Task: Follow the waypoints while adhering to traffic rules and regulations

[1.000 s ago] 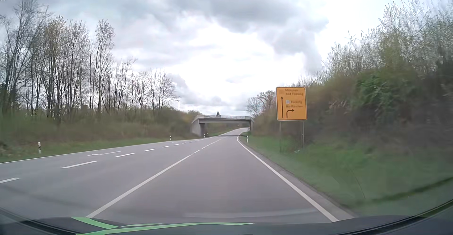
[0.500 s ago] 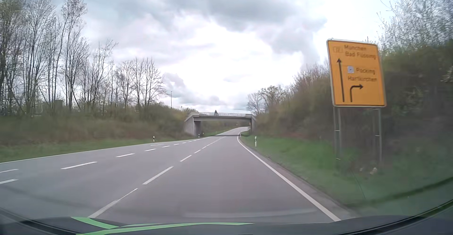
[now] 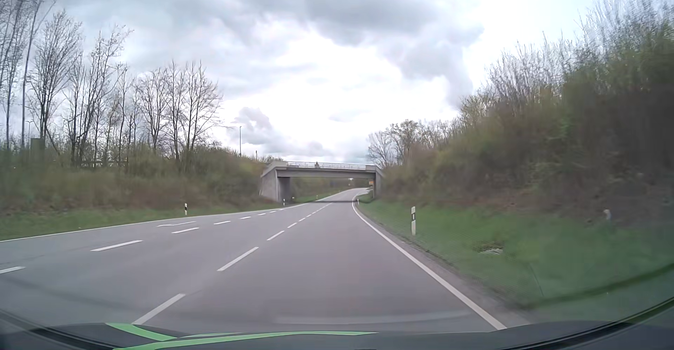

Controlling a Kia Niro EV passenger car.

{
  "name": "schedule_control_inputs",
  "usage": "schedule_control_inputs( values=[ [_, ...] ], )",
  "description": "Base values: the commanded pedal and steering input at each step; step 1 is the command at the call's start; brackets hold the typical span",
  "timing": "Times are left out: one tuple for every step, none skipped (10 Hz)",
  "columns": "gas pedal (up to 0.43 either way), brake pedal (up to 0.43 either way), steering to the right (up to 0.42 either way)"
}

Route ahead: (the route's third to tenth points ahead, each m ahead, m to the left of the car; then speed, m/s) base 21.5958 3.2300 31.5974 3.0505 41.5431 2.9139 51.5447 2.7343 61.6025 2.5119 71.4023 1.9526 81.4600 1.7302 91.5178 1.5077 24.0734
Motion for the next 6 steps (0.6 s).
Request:
schedule_control_inputs(
  values=[
    [0.189, 0.000, 0.004],
    [0.189, 0.000, 0.004],
    [0.189, 0.000, 0.004],
    [0.189, 0.000, 0.004],
    [0.189, 0.000, 0.004],
    [0.189, 0.000, 0.004]
  ],
)
